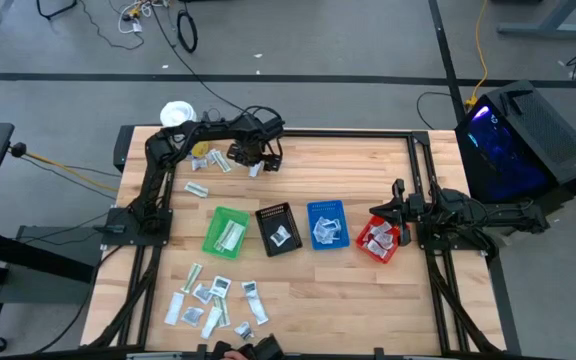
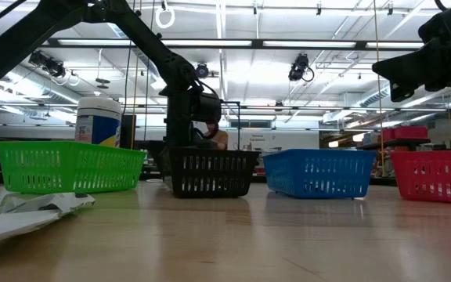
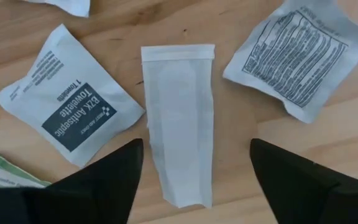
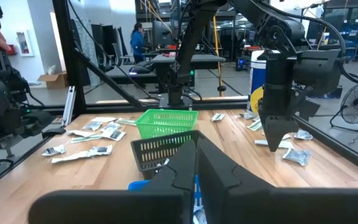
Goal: Pick & Place First Aid Supplies
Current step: Put the bandage into the green basket
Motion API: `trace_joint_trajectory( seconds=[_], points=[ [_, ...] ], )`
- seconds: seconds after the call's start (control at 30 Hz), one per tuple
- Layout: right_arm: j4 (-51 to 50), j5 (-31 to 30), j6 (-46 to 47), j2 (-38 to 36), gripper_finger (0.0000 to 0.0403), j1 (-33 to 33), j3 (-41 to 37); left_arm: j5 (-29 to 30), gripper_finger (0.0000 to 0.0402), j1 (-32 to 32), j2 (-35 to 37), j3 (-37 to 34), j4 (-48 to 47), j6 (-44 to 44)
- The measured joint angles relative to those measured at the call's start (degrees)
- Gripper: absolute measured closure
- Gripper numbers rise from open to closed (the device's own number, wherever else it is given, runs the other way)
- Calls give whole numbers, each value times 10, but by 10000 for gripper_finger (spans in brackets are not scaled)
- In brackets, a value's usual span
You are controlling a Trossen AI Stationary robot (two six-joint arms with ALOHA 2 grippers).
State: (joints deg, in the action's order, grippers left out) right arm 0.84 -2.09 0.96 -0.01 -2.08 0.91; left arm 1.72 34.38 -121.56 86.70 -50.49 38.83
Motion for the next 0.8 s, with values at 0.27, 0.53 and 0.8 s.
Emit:
trace_joint_trajectory(
  seconds=[0.27, 0.53, 0.8],
  points=[
    [0, 0, 0, 0, 380, 0, 0, 0, 196, 0, 0, 0, -1, 0],
    [0, 0, 0, 0, 380, 0, 0, 0, 248, 0, 0, 0, -2, -3],
    [0, 0, 0, 0, 380, 0, 0, 0, 256, -3, 0, 0, -4, -5]
  ],
)
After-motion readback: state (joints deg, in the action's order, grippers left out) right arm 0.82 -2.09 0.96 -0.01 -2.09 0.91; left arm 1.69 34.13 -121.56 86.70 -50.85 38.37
